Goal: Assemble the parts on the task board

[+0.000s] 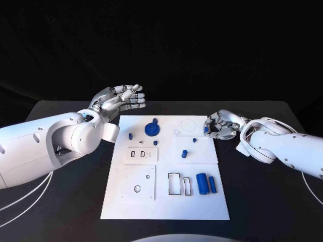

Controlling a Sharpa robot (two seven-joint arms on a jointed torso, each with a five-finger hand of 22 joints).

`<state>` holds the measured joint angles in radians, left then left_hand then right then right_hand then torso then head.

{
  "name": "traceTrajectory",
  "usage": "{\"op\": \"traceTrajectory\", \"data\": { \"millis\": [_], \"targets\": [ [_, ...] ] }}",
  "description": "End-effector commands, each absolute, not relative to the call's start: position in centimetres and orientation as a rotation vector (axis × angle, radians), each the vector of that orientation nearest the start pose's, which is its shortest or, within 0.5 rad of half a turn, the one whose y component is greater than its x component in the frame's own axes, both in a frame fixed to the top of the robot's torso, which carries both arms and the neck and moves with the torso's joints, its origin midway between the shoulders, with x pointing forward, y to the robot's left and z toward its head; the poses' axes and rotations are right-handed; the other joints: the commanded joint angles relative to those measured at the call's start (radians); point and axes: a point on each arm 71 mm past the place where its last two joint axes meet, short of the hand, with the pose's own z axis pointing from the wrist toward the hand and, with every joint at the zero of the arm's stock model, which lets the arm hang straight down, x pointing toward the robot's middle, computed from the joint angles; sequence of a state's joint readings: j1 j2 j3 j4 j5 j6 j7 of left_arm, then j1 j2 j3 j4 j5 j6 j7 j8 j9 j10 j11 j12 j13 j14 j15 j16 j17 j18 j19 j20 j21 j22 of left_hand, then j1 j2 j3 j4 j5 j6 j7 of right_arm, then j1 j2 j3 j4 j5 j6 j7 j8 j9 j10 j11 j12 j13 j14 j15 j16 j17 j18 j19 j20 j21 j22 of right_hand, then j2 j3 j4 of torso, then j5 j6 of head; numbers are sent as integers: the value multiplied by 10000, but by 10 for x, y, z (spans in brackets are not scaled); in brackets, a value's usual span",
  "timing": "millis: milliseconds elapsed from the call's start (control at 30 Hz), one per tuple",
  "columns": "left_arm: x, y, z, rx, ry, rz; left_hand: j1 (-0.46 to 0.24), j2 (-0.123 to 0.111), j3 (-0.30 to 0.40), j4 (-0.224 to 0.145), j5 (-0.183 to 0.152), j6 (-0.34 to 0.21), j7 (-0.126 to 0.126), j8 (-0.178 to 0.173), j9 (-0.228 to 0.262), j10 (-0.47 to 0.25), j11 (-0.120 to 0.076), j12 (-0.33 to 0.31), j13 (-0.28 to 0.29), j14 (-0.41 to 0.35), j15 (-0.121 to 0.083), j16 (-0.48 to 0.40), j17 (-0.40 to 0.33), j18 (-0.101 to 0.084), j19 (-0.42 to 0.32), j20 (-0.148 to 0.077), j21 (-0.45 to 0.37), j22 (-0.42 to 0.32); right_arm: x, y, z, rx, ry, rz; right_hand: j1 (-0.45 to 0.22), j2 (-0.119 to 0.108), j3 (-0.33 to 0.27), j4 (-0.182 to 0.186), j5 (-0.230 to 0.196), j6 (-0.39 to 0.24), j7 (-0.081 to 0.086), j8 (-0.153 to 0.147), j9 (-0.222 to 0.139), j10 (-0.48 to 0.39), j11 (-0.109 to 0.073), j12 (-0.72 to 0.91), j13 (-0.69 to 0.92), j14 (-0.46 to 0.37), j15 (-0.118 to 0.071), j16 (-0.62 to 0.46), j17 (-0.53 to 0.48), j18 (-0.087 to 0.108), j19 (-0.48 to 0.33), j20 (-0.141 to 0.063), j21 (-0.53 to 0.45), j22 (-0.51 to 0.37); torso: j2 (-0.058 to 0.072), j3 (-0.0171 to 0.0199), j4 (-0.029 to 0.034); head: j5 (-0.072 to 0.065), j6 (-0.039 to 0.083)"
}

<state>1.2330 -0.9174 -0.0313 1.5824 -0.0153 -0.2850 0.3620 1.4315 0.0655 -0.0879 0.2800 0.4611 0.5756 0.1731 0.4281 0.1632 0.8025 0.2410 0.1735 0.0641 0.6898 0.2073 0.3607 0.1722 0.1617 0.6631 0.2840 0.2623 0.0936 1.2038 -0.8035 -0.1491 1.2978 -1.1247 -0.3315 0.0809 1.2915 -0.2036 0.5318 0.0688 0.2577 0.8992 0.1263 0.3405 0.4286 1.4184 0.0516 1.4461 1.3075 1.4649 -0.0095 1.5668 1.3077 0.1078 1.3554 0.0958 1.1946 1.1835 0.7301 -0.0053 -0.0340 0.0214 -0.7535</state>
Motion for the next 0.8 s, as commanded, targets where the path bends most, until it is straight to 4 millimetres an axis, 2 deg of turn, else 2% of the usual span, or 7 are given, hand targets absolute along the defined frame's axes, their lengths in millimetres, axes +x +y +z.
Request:
{"op": "traceTrajectory", "data": {
  "millis": [33, 67, 333, 633, 800],
  "targets": [
    [484, 225, -155, -10739, 14270, -15815, 18, 28, 50, -11, -53, -72, 1036, 25, 14, -60, 21, 32, 6, -77, 21, 53, 9, -166, 18, -37, -54, -10, 509, -249, -230, 982, 17302, 7055, 87, 250, 174, -41, -120, 141, -28, 104, 43, 59, -71, 69, 809, 1059, -122, 40, 2631, -86, 24, -99, 82, 52, 2, 1, -1, 7, -3],
    [484, 225, -155, -10740, 14275, -15815, 18, 28, 50, -11, -53, -72, 1036, 25, 14, -60, 21, 32, 6, -77, 21, 53, 9, -166, 18, -37, -54, -10, 509, -249, -229, 1011, 17128, 7043, 170, 357, 330, -113, -557, 209, -65, 168, 76, 78, -109, 76, 828, 1059, -156, 40, 2631, -97, 57, -134, 119, 104, 2, 3, -6, 13, 3],
    [484, 226, -155, -10756, 14282, -15789, 16, 27, 50, -8, -54, -76, 1036, 30, 14, -63, 22, 34, 5, -87, 23, 54, 8, -168, 18, -37, -55, -10, 506, -246, -225, 1061, 16684, 7074, 191, 393, 416, -153, -566, 251, -88, 208, 97, 103, -126, 90, 853, 1059, -174, 40, 2631, -106, 81, -151, 146, 141, -15, 0, -20, 26, -15],
    [484, 228, -156, -10774, 14305, -15769, 10, 27, 50, -3, -56, -82, 1037, 41, 15, -65, 23, 37, 6, -100, 24, 56, 6, -169, 19, -37, -54, -12, 492, -228, -214, 999, 16969, 7164, 37, 423, 517, -107, -835, 189, -75, 195, 92, 22, -119, 4, 742, 1059, -177, 40, 2631, -98, 66, -166, 86, 106, -103, -55, -42, 4, 1],
    [485, 228, -157, -10796, 14344, -15735, 8, 28, 51, -1, -56, -83, 1037, 45, 15, -64, 23, 39, 6, -101, 24, 59, 6, -169, 20, -37, -54, -12, 480, -203, -202, 912, 16973, 7030, -31, 443, 556, -79, -980, 203, -89, 212, 100, -16, -128, -38, 688, 1059, -182, 40, 2631, -98, 73, -170, 81, 113, -174, -103, -34, 34, -29]
  ]
}}
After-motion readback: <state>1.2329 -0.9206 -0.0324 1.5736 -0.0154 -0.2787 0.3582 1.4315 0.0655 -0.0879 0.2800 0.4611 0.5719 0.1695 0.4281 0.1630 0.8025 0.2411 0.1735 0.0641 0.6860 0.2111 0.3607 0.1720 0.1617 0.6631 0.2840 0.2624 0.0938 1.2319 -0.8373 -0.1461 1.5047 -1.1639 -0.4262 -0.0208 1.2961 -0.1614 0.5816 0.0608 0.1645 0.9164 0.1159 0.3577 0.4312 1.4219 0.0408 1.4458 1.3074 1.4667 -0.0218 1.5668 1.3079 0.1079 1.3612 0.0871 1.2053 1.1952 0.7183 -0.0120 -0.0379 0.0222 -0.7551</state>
